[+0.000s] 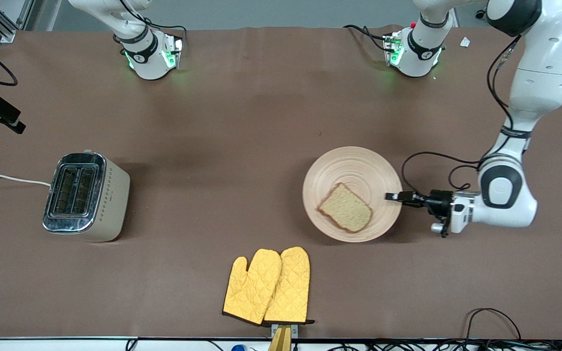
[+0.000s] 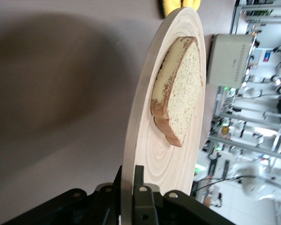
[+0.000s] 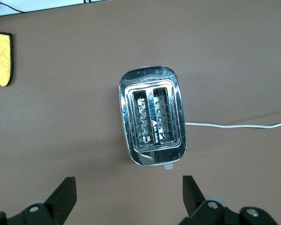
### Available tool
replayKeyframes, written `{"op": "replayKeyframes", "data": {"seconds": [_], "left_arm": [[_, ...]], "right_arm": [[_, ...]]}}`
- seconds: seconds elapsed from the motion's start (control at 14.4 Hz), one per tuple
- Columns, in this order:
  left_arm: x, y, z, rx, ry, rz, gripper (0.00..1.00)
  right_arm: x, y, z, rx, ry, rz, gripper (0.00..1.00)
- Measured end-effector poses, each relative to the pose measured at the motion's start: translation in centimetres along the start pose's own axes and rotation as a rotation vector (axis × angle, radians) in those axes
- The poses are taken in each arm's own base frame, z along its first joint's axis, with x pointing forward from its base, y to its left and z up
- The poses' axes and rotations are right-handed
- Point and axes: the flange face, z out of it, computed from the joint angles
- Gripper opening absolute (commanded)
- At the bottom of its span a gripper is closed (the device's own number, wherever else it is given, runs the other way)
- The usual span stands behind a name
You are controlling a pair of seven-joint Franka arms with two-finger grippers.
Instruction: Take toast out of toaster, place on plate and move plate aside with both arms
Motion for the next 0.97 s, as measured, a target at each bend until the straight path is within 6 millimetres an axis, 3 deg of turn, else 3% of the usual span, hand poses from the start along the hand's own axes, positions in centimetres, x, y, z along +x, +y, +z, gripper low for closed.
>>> {"op": "replayKeyframes", "data": {"seconds": [0.35,0.62,0.76,0.97], "left_arm": [[-5.2,-7.7,-9.1,0.043,0.020,0.061,0.00],[-8.8,-12.4,-16.4,0.019,0.125,0.020,0.00],[-9.6,-14.0,-17.9,0.006,0.153,0.002,0.00],[-9.6,-15.2,-17.2,-0.017,0.151,-0.045,0.00]], "right_arm": [[0.1,-0.1,0.1,0.000,-0.002,-0.002,1.00],[0.1,-0.1,0.1,0.000,-0.002,-0.002,1.00],[0.1,-0.1,0.1,0.000,-0.002,-0.001,1.00],[0.1,-0.1,0.1,0.000,-0.002,-0.001,1.00]]}}
